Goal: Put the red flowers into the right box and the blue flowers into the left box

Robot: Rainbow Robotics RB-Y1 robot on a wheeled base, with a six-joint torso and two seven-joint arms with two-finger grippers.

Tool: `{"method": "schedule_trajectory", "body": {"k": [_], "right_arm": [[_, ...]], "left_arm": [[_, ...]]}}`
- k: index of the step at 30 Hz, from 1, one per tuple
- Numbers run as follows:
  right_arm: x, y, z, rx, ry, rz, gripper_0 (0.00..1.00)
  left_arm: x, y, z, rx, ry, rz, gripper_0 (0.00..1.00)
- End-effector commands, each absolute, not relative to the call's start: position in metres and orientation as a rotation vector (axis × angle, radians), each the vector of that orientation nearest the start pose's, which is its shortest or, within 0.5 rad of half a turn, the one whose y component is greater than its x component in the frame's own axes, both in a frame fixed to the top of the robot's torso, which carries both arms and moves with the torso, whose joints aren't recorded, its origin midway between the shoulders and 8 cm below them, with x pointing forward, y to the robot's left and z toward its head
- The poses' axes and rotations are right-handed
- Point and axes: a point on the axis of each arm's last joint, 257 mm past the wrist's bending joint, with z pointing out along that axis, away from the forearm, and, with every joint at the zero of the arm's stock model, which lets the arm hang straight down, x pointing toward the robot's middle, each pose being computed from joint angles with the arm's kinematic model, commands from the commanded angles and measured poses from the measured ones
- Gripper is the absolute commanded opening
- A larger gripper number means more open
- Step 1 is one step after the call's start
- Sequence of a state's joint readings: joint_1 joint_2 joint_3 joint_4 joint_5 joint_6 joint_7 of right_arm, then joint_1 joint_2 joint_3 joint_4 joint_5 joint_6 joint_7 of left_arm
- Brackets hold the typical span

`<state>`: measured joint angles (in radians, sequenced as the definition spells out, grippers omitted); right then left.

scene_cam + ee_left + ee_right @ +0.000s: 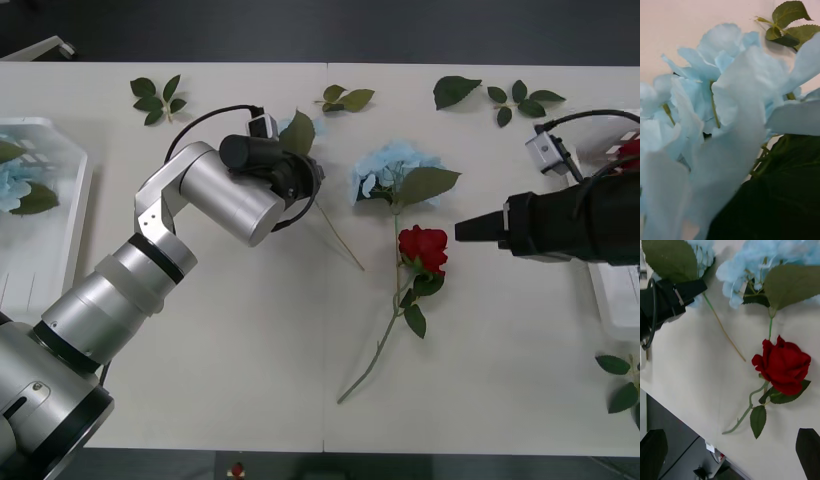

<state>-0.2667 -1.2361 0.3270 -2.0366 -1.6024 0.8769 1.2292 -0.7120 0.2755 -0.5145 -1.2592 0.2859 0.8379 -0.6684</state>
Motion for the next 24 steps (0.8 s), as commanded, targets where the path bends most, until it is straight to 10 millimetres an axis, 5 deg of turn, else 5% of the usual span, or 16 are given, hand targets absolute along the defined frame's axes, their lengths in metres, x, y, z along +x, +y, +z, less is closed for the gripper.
{"method": "schedule_trajectory", "body": {"k": [1, 2, 3, 4, 5, 15, 24], "right_arm": [[0.393, -0.158, -0.161, -0.113, 2.491, 0.902, 1.00], [0.389, -0.152, -0.164, -0.090, 2.500, 0.901, 1.00], [0.387, -0.149, -0.167, -0.085, 2.505, 0.903, 1.00], [0.384, -0.144, -0.171, -0.067, 2.511, 0.904, 1.00], [0.381, -0.141, -0.177, -0.048, 2.522, 0.903, 1.00], [0.379, -0.121, -0.228, 0.192, 2.562, 0.889, 1.00], [0.414, -0.109, -0.253, 0.334, 2.535, 0.829, 1.00]], "left_arm": [[0.622, 0.036, -0.240, -0.128, 2.223, -0.447, 0.60], [0.622, 0.035, -0.242, -0.121, 2.221, -0.445, 0.35], [0.622, 0.036, -0.242, -0.122, 2.221, -0.445, 0.26], [0.623, 0.036, -0.242, -0.121, 2.220, -0.443, 0.05], [0.622, 0.036, -0.242, -0.120, 2.221, -0.444, 0.00], [0.621, 0.032, -0.236, -0.125, 2.219, -0.476, 0.00], [0.593, 0.060, -0.197, -0.116, 2.307, -0.452, 0.00]]}}
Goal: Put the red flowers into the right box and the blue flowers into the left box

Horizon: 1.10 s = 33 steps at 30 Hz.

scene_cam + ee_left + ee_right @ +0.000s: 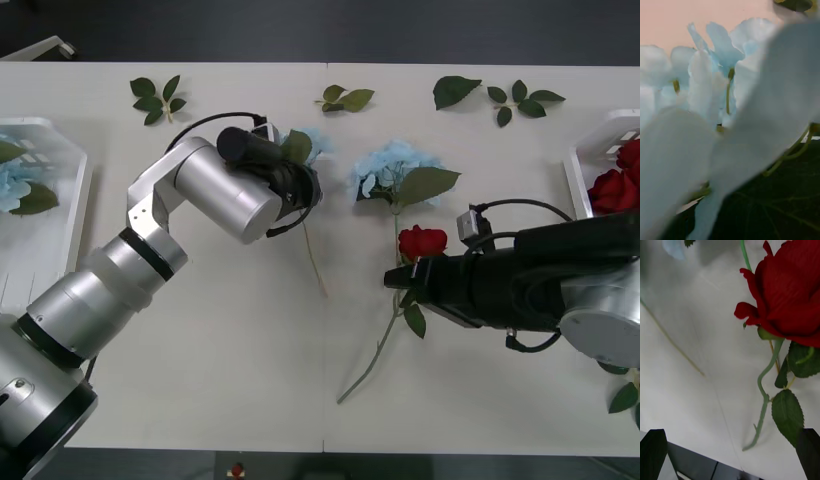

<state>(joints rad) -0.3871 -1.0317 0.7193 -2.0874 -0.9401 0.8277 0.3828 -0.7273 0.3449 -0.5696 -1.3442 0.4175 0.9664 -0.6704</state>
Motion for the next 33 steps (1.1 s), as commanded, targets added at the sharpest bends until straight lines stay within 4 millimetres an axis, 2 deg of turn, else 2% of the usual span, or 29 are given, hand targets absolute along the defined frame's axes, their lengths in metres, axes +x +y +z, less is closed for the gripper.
{"method": "schedule_trajectory", "body": {"k": [1, 5, 9, 10, 13, 15, 19, 20, 24, 26, 30, 31, 33], "right_arm": [[0.416, -0.109, -0.258, 0.338, 2.536, 0.810, 1.00], [0.419, -0.113, -0.272, 0.314, 2.545, 0.739, 1.00], [0.422, -0.118, -0.281, 0.285, 2.551, 0.687, 1.00], [0.422, -0.118, -0.284, 0.286, 2.555, 0.683, 1.00], [0.424, -0.117, -0.289, 0.300, 2.559, 0.684, 1.00], [0.426, -0.116, -0.291, 0.301, 2.562, 0.682, 1.00], [0.432, -0.115, -0.300, 0.256, 2.576, 0.632, 1.00], [0.432, -0.115, -0.303, 0.246, 2.582, 0.624, 1.00], [0.439, -0.105, -0.314, 0.225, 2.582, 0.636, 1.00], [0.440, -0.101, -0.317, 0.227, 2.583, 0.644, 1.00], [0.446, -0.093, -0.320, 0.233, 2.583, 0.649, 1.00], [0.446, -0.093, -0.321, 0.233, 2.585, 0.647, 1.00], [0.448, -0.093, -0.323, 0.227, 2.588, 0.637, 1.00]], "left_arm": [[0.588, 0.064, -0.190, -0.112, 2.315, -0.453, 0.00], [0.572, 0.084, -0.164, -0.123, 2.337, -0.458, 0.00], [0.558, 0.107, -0.123, -0.163, 2.331, -0.502, 0.00], [0.552, 0.115, -0.101, -0.178, 2.315, -0.535, 0.00], [0.539, 0.134, -0.061, -0.193, 2.289, -0.565, 0.00], [0.531, 0.149, -0.043, -0.193, 2.275, -0.545, 0.00], [0.518, 0.207, -0.003, -0.142, 2.211, -0.396, 0.00], [0.518, 0.215, 0.002, -0.139, 2.201, -0.379, 0.00], [0.510, 0.284, 0.027, -0.101, 2.153, -0.234, 0.00], [0.506, 0.308, 0.032, -0.096, 2.142, -0.181, 0.00], [0.490, 0.375, 0.045, -0.078, 2.109, -0.027, 0.00], [0.487, 0.383, 0.046, -0.075, 2.105, -0.005, 0.00], [0.473, 0.423, 0.048, -0.065, 2.100, 0.099, 0.00]]}}
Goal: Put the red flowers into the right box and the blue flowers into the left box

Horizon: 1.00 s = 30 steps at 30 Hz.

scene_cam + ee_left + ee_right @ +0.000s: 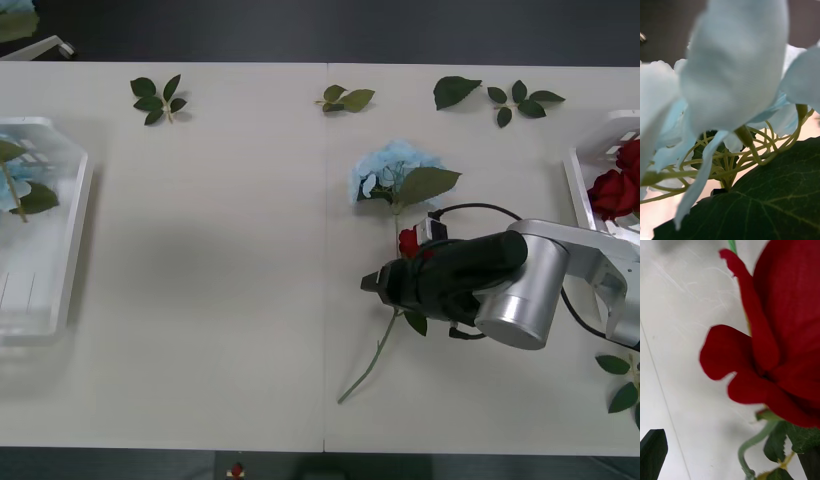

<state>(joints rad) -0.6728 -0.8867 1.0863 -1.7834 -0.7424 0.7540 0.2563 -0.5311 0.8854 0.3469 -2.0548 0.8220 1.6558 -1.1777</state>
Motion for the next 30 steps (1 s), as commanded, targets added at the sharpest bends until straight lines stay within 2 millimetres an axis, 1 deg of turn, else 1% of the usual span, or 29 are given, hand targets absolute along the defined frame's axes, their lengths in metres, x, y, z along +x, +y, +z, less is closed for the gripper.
{"method": "schedule_trajectory", "body": {"k": [1, 3, 5, 6, 8, 9, 10, 11, 12, 13, 14, 15, 16, 17, 18, 19, 20, 22, 26, 30], "right_arm": [[0.448, -0.093, -0.324, 0.226, 2.590, 0.635, 1.00], [0.448, -0.094, -0.327, 0.212, 2.593, 0.619, 1.00], [0.448, -0.094, -0.330, 0.199, 2.596, 0.607, 1.00], [0.449, -0.095, -0.331, 0.199, 2.597, 0.602, 1.00], [0.449, -0.096, -0.332, 0.194, 2.601, 0.595, 1.00], [0.450, -0.096, -0.332, 0.193, 2.600, 0.594, 0.92], [0.450, -0.096, -0.333, 0.191, 2.601, 0.594, 0.79], [0.449, -0.095, -0.333, 0.191, 2.601, 0.595, 0.71], [0.450, -0.097, -0.335, 0.189, 2.604, 0.586, 0.55], [0.449, -0.096, -0.335, 0.184, 2.604, 0.588, 0.50], [0.449, -0.096, -0.336, 0.179, 2.605, 0.586, 0.38], [0.449, -0.096, -0.336, 0.177, 2.606, 0.583, 0.31], [0.449, -0.097, -0.336, 0.175, 2.604, 0.583, 0.28], [0.449, -0.097, -0.336, 0.174, 2.605, 0.580, 0.22], [0.449, -0.097, -0.335, 0.171, 2.604, 0.580, 0.12], [0.449, -0.097, -0.335, 0.169, 2.604, 0.579, 0.07], [0.450, -0.097, -0.335, 0.165, 2.603, 0.578, 0.00], [0.450, -0.097, -0.335, 0.160, 2.601, 0.576, 0.00], [0.450, -0.097, -0.335, 0.149, 2.598, 0.573, 0.00], [0.454, -0.101, -0.332, 0.141, 2.590, 0.561, 0.00]], "left_arm": [[0.470, 0.431, 0.048, -0.064, 2.097, 0.121, 0.00], [0.460, 0.458, 0.049, -0.054, 2.088, 0.192, 0.00], [0.451, 0.480, 0.049, -0.053, 2.083, 0.250, 0.00], [0.444, 0.496, 0.046, -0.062, 2.090, 0.288, 0.00], [0.438, 0.513, 0.041, -0.062, 2.103, 0.324, 0.00], [0.436, 0.522, 0.039, -0.063, 2.109, 0.344, 0.00], [0.435, 0.533, 0.034, -0.066, 2.119, 0.373, 0.00], [0.435, 0.538, 0.031, -0.066, 2.125, 0.386, 0.00], [0.434, 0.554, 0.023, -0.071, 2.138, 0.423, 0.00], [0.434, 0.560, 0.021, -0.073, 2.140, 0.432, 0.00], [0.434, 0.570, 0.017, -0.070, 2.141, 0.451, 0.00], [0.435, 0.581, 0.010, -0.071, 2.143, 0.467, 0.00], [0.436, 0.587, 0.006, -0.071, 2.145, 0.475, 0.00], [0.437, 0.598, -0.001, -0.070, 2.146, 0.491, 0.00], [0.439, 0.607, -0.005, -0.065, 2.140, 0.503, 0.00], [0.439, 0.612, -0.010, -0.064, 2.140, 0.504, 0.00], [0.444, 0.622, -0.017, -0.049, 2.129, 0.516, 0.00], [0.448, 0.632, -0.025, -0.037, 2.125, 0.526, 0.00], [0.459, 0.649, -0.049, -0.012, 2.115, 0.524, 0.00], [0.467, 0.654, -0.069, -0.016, 2.109, 0.518, 0.00]]}}
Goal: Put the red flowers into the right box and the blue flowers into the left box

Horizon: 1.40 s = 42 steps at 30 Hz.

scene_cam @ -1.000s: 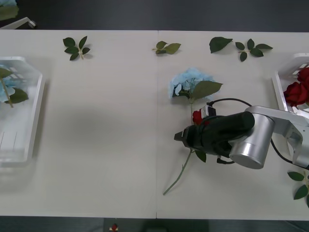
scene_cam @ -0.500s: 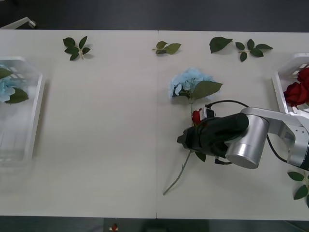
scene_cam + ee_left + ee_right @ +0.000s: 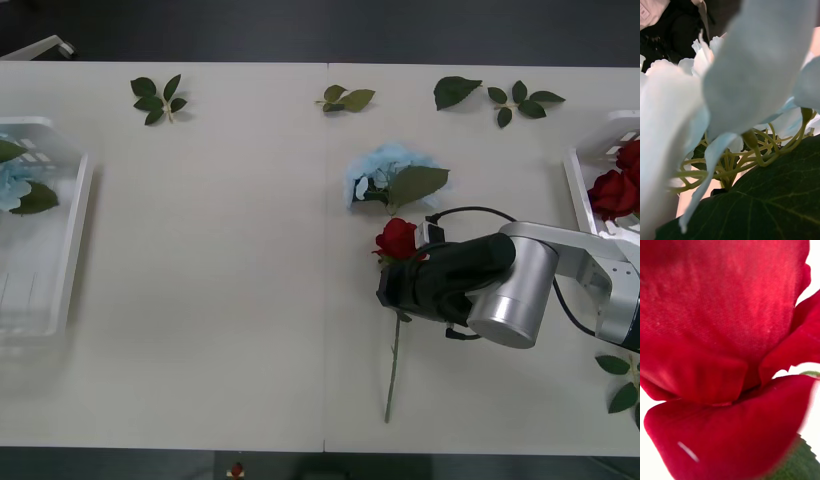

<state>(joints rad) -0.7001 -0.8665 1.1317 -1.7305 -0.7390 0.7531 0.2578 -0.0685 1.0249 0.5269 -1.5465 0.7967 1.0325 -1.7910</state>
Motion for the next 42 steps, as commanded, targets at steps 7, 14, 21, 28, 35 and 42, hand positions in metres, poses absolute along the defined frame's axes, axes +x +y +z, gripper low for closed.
{"method": "schedule_trajectory", "body": {"k": [7, 14, 21, 28, 35, 42], "right_arm": [[0.478, -0.117, -0.297, 0.083, 2.526, 0.513, 0.00], [0.498, -0.163, -0.210, -0.046, 2.400, 0.408, 0.00], [0.495, -0.237, -0.140, -0.101, 2.300, 0.225, 0.00], [0.516, -0.330, -0.112, -0.003, 2.248, 0.016, 0.00], [0.545, -0.440, -0.103, 0.116, 2.257, -0.191, 0.00], [0.554, -0.547, -0.101, 0.195, 2.315, -0.366, 0.00]], "left_arm": [[0.472, 0.651, -0.082, 0.002, 2.119, 0.518, 0.00], [0.474, 0.647, -0.086, 0.008, 2.126, 0.506, 0.06], [0.474, 0.644, -0.087, 0.005, 2.126, 0.487, 0.50], [0.467, 0.609, -0.093, 0.047, 2.209, 0.372, 0.81], [0.464, 0.513, -0.066, 0.270, 2.222, 0.206, 0.86], [0.474, 0.404, -0.052, 0.475, 2.135, -0.011, 0.86]]}}
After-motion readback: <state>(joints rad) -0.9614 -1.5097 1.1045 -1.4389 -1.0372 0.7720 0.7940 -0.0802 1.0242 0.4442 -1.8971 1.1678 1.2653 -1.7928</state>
